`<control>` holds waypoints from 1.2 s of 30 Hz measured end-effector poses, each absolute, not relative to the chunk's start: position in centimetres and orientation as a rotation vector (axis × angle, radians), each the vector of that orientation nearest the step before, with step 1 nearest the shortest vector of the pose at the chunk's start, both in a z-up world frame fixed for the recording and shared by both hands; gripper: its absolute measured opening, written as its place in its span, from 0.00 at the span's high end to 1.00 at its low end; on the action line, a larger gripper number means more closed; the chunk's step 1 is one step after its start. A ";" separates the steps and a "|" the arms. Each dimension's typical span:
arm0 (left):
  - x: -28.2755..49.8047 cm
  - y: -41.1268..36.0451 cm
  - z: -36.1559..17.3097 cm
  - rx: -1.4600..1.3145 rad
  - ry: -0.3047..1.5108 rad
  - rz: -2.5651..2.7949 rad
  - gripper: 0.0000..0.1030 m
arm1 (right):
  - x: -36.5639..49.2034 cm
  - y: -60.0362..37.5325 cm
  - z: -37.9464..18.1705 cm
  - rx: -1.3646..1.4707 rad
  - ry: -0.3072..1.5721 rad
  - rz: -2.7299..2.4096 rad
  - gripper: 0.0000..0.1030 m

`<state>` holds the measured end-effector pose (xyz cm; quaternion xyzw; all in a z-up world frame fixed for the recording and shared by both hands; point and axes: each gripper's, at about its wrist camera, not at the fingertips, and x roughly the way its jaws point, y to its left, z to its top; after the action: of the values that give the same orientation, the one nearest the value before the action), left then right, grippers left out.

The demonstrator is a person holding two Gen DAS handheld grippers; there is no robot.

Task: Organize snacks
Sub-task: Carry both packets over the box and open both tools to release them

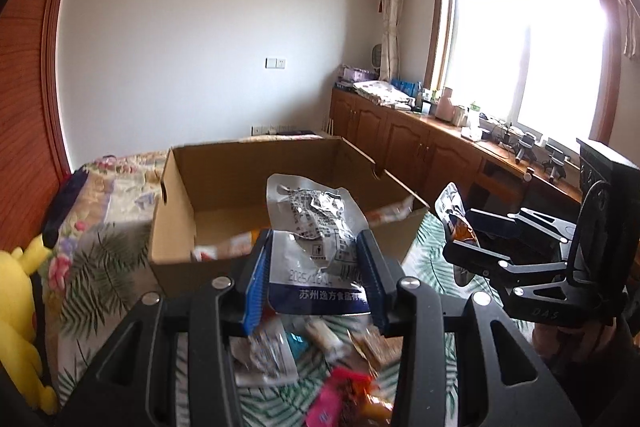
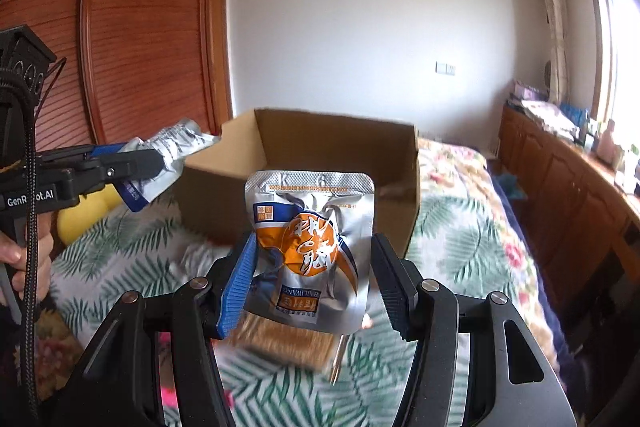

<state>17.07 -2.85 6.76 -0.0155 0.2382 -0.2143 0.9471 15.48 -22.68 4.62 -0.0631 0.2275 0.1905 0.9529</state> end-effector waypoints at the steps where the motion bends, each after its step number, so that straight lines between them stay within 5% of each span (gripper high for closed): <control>1: 17.7 -2.8 7.0 -0.031 0.480 -0.435 0.61 | 15.9 -22.6 4.9 -0.131 0.456 0.389 0.43; 36: 31.0 -2.4 1.4 -0.004 0.610 -0.318 0.60 | 29.0 -18.6 3.7 -0.202 0.519 0.398 0.43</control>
<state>31.00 -2.40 1.43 -0.0018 0.2991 -0.1558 0.9414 28.99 -18.57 3.66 -0.0990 0.2543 0.1952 0.9420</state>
